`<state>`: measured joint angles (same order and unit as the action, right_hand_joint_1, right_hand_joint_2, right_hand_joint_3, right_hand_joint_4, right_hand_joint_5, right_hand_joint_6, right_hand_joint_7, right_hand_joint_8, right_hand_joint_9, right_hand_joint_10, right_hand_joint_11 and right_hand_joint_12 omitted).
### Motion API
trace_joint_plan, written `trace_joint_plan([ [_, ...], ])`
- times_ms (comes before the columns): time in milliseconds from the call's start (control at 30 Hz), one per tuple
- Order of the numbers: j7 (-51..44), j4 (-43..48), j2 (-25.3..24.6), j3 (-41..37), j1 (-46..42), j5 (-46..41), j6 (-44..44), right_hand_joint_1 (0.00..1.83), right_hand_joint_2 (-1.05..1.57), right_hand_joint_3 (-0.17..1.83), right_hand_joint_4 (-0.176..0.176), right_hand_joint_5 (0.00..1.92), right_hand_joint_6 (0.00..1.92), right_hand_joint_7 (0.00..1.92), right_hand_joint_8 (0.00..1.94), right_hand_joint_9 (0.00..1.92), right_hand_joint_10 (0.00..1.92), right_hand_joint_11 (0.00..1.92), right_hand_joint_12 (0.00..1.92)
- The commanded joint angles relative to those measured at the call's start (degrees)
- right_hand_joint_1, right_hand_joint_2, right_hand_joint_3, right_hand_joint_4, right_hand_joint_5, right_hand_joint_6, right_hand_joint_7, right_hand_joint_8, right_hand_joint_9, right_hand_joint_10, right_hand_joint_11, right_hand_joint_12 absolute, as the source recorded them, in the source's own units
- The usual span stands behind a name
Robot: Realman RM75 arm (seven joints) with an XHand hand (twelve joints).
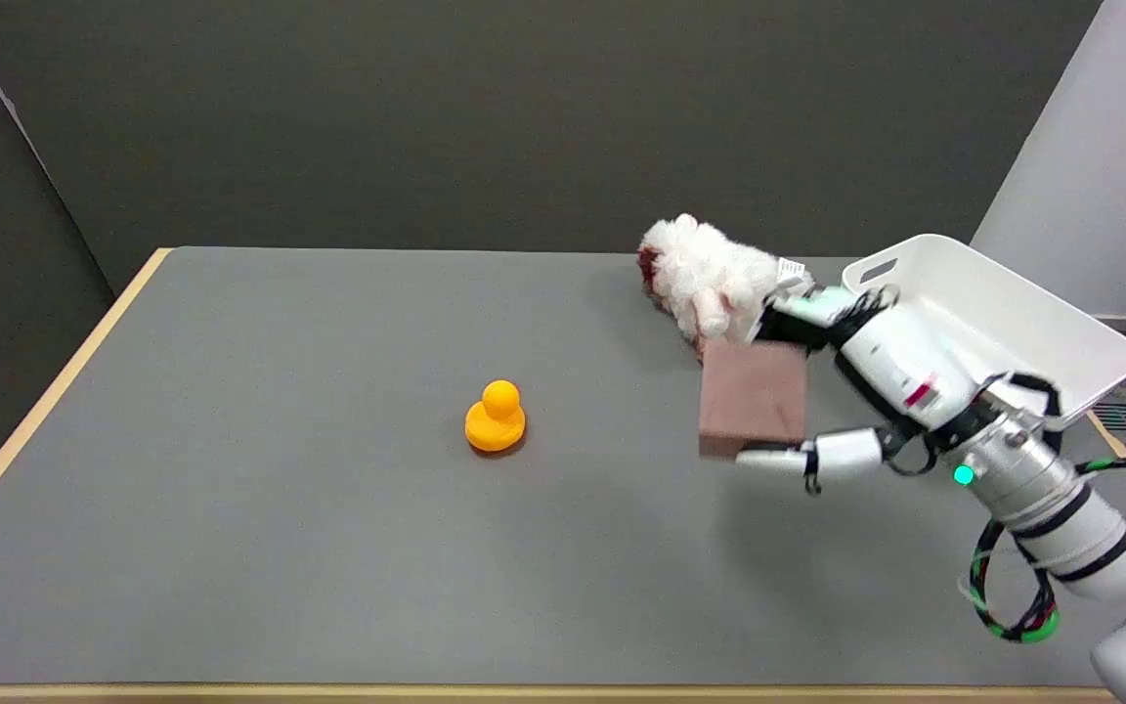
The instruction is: Place wooden cube into white box.
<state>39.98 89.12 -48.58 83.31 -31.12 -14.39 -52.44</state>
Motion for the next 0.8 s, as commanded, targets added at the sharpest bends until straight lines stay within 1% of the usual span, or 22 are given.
trace_joint_plan([
  [33,-14.2,-3.9,1.2,-7.0,10.7,-16.2,-2.5,1.19,0.98,0.51,-0.063,0.68,1.50,0.92,1.28,0.82,1.34,0.68,1.78],
  [100,-14.2,-7.0,2.3,-7.4,13.4,-17.7,-1.7,1.19,0.94,0.58,-0.071,0.69,1.51,0.94,1.28,0.78,1.34,0.62,1.75],
  [333,-13.6,-18.6,6.4,-7.4,23.5,-18.8,5.3,1.19,0.94,0.57,-0.072,0.69,1.51,0.94,1.29,0.78,1.33,0.62,1.75],
  [433,-13.6,-22.6,7.7,-7.4,25.6,-19.0,9.1,1.19,0.94,0.56,-0.075,0.69,1.51,0.94,1.29,0.78,1.33,0.62,1.74],
  [600,-14.2,-27.1,8.2,-7.4,27.2,-20.1,14.2,1.19,0.96,0.54,-0.078,0.68,1.52,0.93,1.29,0.78,1.32,0.62,1.73],
  [733,-17.0,-30.2,8.2,-7.4,27.3,-23.7,15.4,1.19,0.97,0.52,-0.073,0.67,1.52,0.93,1.28,0.78,1.31,0.61,1.72],
  [800,-18.1,-32.3,8.2,-7.4,27.2,-25.2,15.4,1.18,1.02,0.45,-0.064,0.66,1.51,0.91,1.27,0.81,1.31,0.64,1.75],
])
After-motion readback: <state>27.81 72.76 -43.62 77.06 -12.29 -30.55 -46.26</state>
